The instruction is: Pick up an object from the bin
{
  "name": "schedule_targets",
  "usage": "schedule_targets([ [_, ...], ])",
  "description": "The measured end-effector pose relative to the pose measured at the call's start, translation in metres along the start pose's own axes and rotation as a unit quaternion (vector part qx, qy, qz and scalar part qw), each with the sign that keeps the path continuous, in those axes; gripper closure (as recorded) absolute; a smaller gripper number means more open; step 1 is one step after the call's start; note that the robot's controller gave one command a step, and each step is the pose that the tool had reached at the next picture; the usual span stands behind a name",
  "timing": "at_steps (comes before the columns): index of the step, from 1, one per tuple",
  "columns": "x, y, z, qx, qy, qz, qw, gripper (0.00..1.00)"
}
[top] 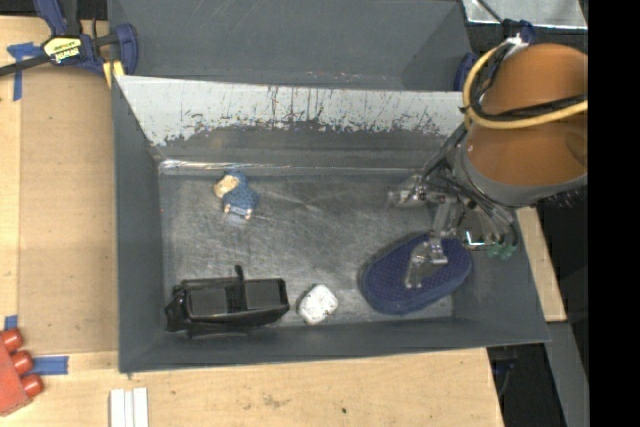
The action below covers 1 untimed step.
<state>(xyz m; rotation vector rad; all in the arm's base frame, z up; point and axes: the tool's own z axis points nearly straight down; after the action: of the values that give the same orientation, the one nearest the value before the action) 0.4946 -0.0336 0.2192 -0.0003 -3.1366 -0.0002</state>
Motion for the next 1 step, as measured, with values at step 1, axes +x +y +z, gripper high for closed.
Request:
schedule_targets([
  [1, -0.0495, -0.0591, 0.1453, -0.004, -0.0007, -0.108, 0.9942, 0.00],
])
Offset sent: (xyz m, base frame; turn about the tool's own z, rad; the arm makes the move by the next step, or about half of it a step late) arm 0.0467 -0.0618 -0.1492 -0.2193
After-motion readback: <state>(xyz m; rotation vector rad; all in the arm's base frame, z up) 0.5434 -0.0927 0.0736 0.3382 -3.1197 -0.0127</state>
